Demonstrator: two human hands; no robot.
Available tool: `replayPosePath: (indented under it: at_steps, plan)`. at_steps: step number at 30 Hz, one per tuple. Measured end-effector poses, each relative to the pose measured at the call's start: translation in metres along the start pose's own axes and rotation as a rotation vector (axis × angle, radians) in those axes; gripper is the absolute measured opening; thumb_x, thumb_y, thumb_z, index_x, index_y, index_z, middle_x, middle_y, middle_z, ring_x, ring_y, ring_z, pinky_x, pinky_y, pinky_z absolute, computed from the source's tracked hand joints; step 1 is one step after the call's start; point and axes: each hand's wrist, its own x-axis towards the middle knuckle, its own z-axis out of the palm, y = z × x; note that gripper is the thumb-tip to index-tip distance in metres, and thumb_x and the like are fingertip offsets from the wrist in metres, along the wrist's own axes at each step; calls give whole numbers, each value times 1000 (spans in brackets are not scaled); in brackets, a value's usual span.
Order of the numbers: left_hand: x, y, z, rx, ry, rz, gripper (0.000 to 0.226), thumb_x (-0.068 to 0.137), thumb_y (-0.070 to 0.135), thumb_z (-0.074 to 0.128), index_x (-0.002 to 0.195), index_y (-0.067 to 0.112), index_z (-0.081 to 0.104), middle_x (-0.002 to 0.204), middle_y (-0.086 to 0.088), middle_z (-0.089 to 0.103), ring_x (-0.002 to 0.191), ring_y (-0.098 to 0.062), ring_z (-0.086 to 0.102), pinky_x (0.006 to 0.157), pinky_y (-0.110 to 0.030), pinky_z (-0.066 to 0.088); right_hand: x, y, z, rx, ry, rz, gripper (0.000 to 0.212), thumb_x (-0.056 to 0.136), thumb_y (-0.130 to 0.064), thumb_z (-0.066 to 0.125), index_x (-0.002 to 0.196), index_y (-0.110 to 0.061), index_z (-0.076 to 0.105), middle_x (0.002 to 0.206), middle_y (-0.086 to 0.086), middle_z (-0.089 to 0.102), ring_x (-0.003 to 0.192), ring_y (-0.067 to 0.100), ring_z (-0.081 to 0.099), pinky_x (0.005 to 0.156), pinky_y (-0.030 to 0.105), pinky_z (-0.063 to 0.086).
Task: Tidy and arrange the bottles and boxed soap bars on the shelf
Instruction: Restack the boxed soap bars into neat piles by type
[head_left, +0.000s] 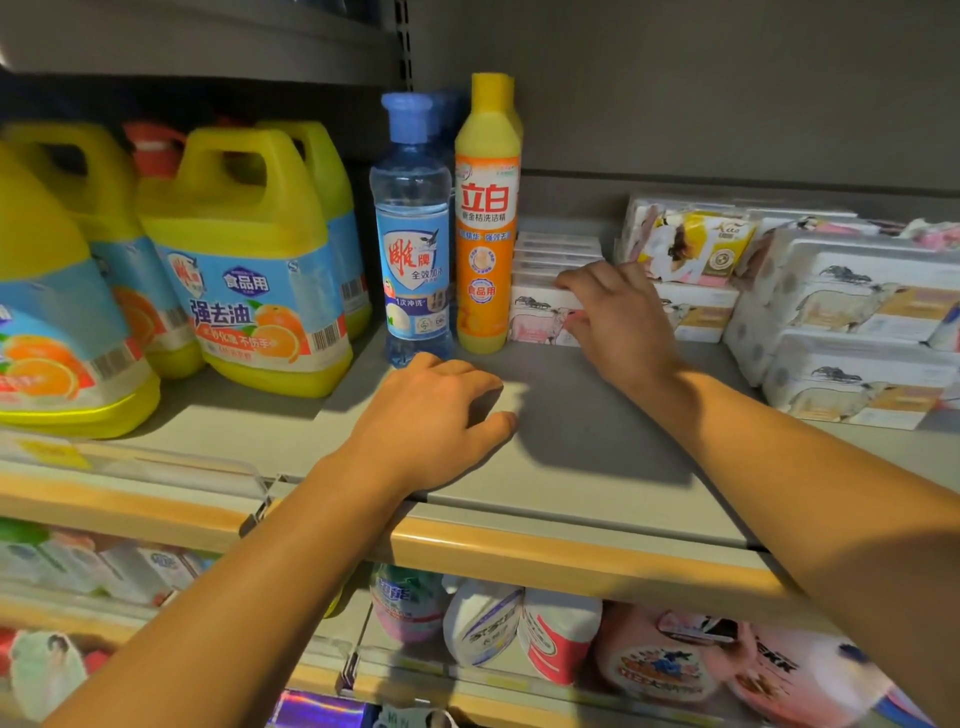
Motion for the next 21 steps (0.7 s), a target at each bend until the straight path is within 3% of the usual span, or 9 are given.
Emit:
replayPosePath:
  at_steps: [9, 15, 18, 21]
  plan:
    - [-1, 0, -1, -25, 4, -17, 60, 85, 68, 34, 126, 33, 60, 127, 9, 62, 113, -20, 49, 88, -39, 46, -3, 0, 1, 36, 20, 4, 40, 89, -11, 64, 129, -12, 60, 123, 9, 61, 113, 35, 47, 93, 38, 39]
    - [1, -1, 1, -29, 22, -15, 53, 89, 65, 43, 129, 34, 58, 129, 11, 62, 114, -18, 48, 88, -37, 44, -7, 4, -19, 115, -112, 11, 51, 91, -27, 60, 140, -16, 49, 137, 8, 53, 123, 32, 44, 103, 37, 36]
    - [1, -1, 1, -32, 17, -21, 53, 88, 66, 43, 129, 35, 58, 128, 12, 62, 113, -17, 48, 87, -35, 44, -2, 18, -44, 154, -2, 83, 51, 89, -28, 63, 136, -13, 51, 132, 12, 53, 122, 34, 44, 101, 38, 38]
    - [1, 0, 0, -36, 24, -24, 51, 88, 65, 45, 126, 35, 60, 124, 12, 64, 111, -15, 49, 84, -33, 43, 11, 40, -68, 32, 119, 130, 49, 85, -23, 66, 131, -9, 55, 123, 17, 56, 113, 40, 50, 96, 41, 41]
